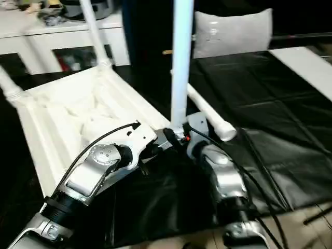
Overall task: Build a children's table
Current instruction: Rotate leg to tighten
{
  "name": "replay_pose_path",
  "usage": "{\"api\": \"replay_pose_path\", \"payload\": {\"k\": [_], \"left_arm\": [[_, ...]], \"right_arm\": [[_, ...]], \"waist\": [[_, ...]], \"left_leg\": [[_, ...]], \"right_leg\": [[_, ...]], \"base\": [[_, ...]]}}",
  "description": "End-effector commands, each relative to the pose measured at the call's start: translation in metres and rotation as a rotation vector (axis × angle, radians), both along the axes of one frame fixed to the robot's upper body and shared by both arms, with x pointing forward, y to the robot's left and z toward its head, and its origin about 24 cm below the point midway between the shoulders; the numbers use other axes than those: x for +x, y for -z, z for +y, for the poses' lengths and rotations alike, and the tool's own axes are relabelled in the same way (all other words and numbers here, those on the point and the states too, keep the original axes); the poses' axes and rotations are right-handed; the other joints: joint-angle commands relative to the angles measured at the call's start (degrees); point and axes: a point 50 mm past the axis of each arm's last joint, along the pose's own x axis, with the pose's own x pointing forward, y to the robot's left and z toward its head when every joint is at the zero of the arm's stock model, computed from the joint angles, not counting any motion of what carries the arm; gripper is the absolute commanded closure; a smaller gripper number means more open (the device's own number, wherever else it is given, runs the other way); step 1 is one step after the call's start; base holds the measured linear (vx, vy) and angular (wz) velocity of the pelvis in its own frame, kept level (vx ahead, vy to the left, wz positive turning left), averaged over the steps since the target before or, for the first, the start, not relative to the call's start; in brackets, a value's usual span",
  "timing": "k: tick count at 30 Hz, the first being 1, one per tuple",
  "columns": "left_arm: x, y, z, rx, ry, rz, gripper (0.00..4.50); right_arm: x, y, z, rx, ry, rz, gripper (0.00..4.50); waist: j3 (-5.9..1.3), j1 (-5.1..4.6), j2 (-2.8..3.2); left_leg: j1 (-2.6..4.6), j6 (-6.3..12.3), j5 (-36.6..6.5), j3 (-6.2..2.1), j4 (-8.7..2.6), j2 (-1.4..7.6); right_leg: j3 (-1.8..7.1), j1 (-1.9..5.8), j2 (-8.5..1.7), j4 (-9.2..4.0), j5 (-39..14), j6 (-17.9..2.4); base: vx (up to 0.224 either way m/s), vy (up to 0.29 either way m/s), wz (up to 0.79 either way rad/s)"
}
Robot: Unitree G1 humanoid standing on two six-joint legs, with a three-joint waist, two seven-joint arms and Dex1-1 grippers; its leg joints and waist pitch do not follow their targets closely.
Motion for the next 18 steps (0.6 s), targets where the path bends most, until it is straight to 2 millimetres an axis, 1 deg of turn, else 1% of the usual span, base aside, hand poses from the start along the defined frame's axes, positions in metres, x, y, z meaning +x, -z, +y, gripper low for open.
{"api": "replay_pose_path", "payload": {"k": [1,2,3,4,5,6,9,10,11,12,13,14,15,16,17,18], "left_arm": [[-0.001,-0.006,0.008,0.017,0.073,-0.035,4.50],[-0.001,-0.005,0.010,0.020,0.081,-0.029,4.50],[-0.003,-0.003,0.015,0.030,0.126,-0.018,4.50],[-0.003,-0.003,0.018,0.039,0.143,-0.016,4.50],[-0.003,-0.003,0.018,0.039,0.143,-0.016,4.50],[-0.004,-0.001,0.023,0.055,0.176,-0.011,4.50],[-0.004,0.000,0.029,0.072,0.249,-0.022,4.50],[-0.007,0.000,0.033,0.077,0.325,-0.017,4.50],[-0.007,0.000,0.033,0.077,0.325,-0.017,4.50],[-0.011,0.002,0.038,0.098,0.413,-0.004,4.50],[-0.012,0.003,0.041,0.114,0.449,0.004,4.50],[-0.013,0.004,0.043,0.123,0.472,0.009,4.50],[-0.013,0.004,0.046,0.140,0.500,0.007,4.50],[-0.014,0.005,0.050,0.158,0.557,0.023,4.50],[-0.014,0.005,0.050,0.158,0.558,0.023,4.50],[-0.014,0.005,0.051,0.164,0.581,0.031,4.50]], "right_arm": [[-0.008,-0.004,-0.005,-0.001,-0.128,-0.033,0.05],[-0.009,-0.005,-0.008,-0.006,-0.146,-0.037,0.05],[-0.012,-0.008,-0.017,-0.025,-0.198,-0.042,0.05],[-0.014,-0.010,-0.021,-0.038,-0.227,-0.045,0.05],[-0.014,-0.010,-0.021,-0.038,-0.227,-0.045,0.05],[-0.016,-0.012,-0.027,-0.057,-0.274,-0.036,0.05],[-0.018,-0.014,-0.033,-0.094,-0.358,-0.010,0.05],[-0.019,-0.016,-0.034,-0.114,-0.418,0.002,0.05],[-0.019,-0.016,-0.034,-0.114,-0.418,0.002,0.05],[-0.020,-0.018,-0.034,-0.129,-0.478,0.005,0.05],[-0.019,-0.018,-0.033,-0.140,-0.502,0.006,0.05],[-0.019,-0.019,-0.033,-0.147,-0.519,0.006,0.05],[-0.018,-0.018,-0.031,-0.159,-0.537,0.004,0.05],[-0.017,-0.018,-0.028,-0.173,-0.582,0.003,0.05],[-0.017,-0.018,-0.028,-0.174,-0.582,0.003,0.05],[-0.018,-0.018,-0.026,-0.178,-0.600,0.004,0.05]], "waist": [[-4.64,1.13,-0.83],[-4.56,1.26,-0.80],[-4.53,1.60,-0.66],[-4.43,1.71,-0.67],[-4.26,1.88,-0.67],[-4.17,2.01,-0.67],[-4.01,2.01,-0.68],[-4.01,2.08,-0.76],[-4.01,2.08,-0.76],[-4.13,2.34,-0.70],[-4.17,2.52,-0.85],[-4.22,2.71,-0.74],[-4.26,3.01,-0.69],[-4.24,3.33,-0.72],[-4.34,3.50,-0.68],[-4.39,3.68,-0.63]], "left_leg": [[-0.45,7.86,-4.0,0.31,-2.91,1.10],[-0.46,8.04,-4.3,0.34,-2.95,1.15],[-0.41,7.99,-5.2,0.39,-2.99,1.22],[-0.38,7.85,-5.8,0.41,-3.06,1.24],[-0.16,7.28,-7.1,0.43,-3.22,1.33],[0.08,6.67,-8.5,0.44,-3.33,1.34],[0.38,5.48,-11.2,0.44,-3.52,1.56],[0.28,5.38,-11.7,0.31,-3.55,1.46],[0.28,5.38,-11.7,0.31,-3.55,1.46],[0.38,5.37,-11.9,0.35,-3.53,1.55],[0.35,5.42,-11.7,0.36,-3.56,1.63],[0.41,5.43,-11.5,0.39,-3.53,1.63],[0.40,5.38,-11.0,0.46,-3.51,1.72],[0.74,5.26,-11.1,0.62,-3.45,1.73],[0.84,5.10,-10.9,0.64,-3.42,1.76],[0.76,4.95,-10.3,0.68,-3.48,1.95]], "right_leg": [[3.25,4.10,-3.59,-2.61,-11.6,-9.6],[3.25,4.11,-3.54,-2.61,-12.4,-9.5],[3.12,4.15,-3.52,-2.80,-14.3,-9.0],[3.08,4.10,-3.50,-3.01,-15.6,-8.6],[3.01,3.98,-3.40,-3.28,-18.0,-7.8],[2.90,3.82,-3.26,-3.53,-20.0,-7.3],[2.97,3.55,-3.23,-3.91,-22.4,-6.8],[2.91,3.63,-3.18,-3.85,-22.8,-6.6],[2.91,3.63,-3.18,-3.85,-22.8,-6.6],[3.05,3.53,-3.25,-3.75,-22.3,-6.8],[3.12,3.56,-3.27,-3.61,-22.0,-6.9],[3.16,3.49,-3.29,-3.51,-21.7,-7.0],[3.25,3.47,-3.37,-3.40,-21.2,-7.3],[3.26,3.15,-3.31,-3.53,-21.2,-7.6],[3.31,3.15,-3.38,-3.38,-20.9,-7.8],[3.50,3.29,-3.42,-2.99,-18.9,-8.5]], "base": [[0.000,0.000,0.00],[0.000,0.000,0.00],[0.000,0.000,0.00],[0.000,0.000,0.00],[0.000,0.000,0.00],[0.000,0.000,0.00],[0.000,0.000,0.00],[0.000,0.000,0.00],[0.000,0.000,0.00],[0.000,0.000,0.00],[0.000,0.000,0.00],[0.000,0.000,0.00],[0.000,0.000,0.00],[0.000,0.000,0.00],[0.000,0.000,0.00],[0.000,0.000,0.00]]}}
